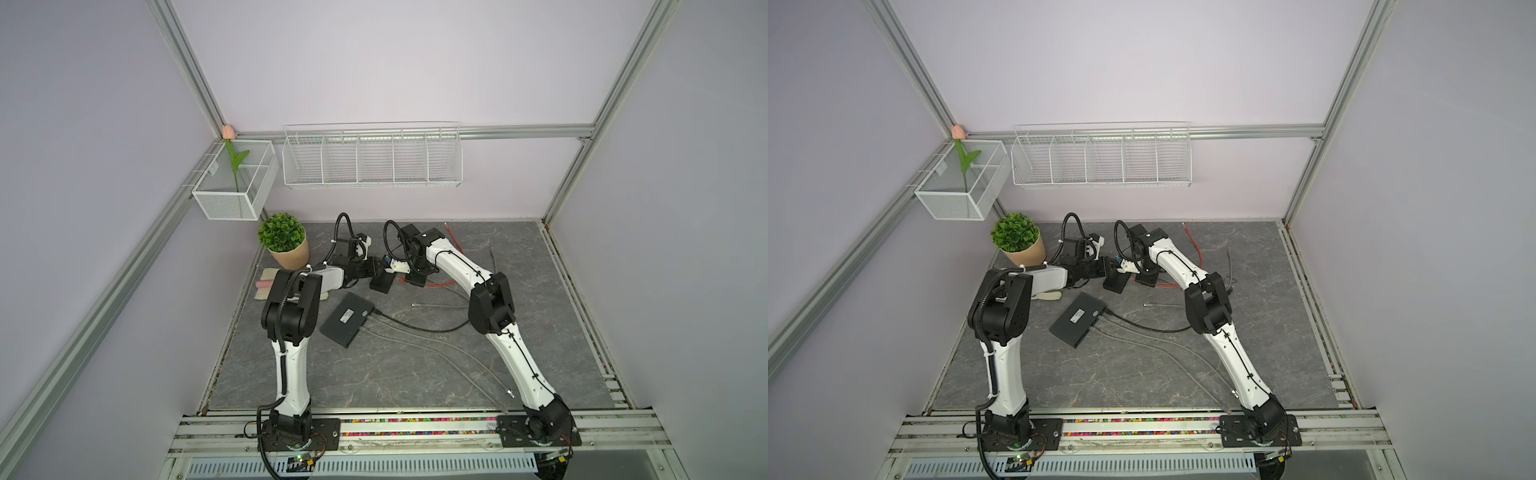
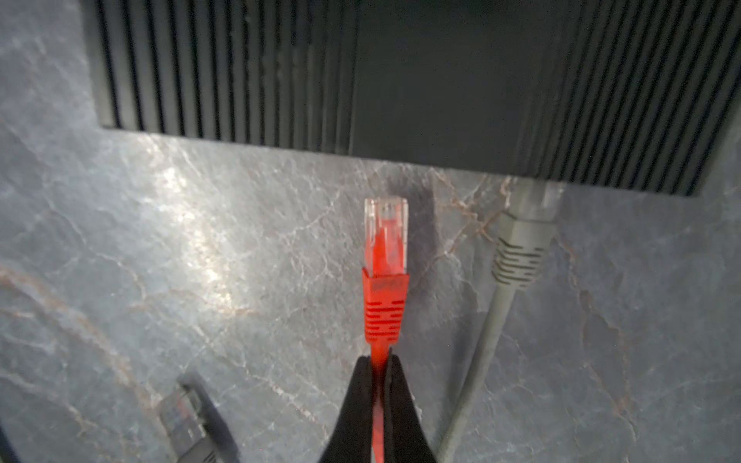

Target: Insert the plug into the switch port

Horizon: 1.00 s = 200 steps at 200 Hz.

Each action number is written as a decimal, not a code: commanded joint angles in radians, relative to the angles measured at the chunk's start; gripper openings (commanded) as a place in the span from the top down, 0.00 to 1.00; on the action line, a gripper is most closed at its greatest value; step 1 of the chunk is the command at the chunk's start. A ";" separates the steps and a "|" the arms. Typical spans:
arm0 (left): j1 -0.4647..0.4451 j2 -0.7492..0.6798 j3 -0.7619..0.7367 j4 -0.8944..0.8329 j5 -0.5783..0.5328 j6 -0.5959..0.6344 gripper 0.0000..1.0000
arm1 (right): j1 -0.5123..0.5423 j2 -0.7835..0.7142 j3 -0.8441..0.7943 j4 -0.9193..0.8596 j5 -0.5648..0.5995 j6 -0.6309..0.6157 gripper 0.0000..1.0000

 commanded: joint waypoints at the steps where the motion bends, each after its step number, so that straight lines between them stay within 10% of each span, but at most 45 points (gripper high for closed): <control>1: -0.017 0.028 0.023 -0.008 0.009 0.015 0.62 | 0.008 0.017 0.021 0.009 -0.005 -0.010 0.93; 200: -0.018 0.039 0.004 0.034 0.022 -0.007 0.64 | 0.004 -0.027 -0.041 0.080 0.058 0.019 0.93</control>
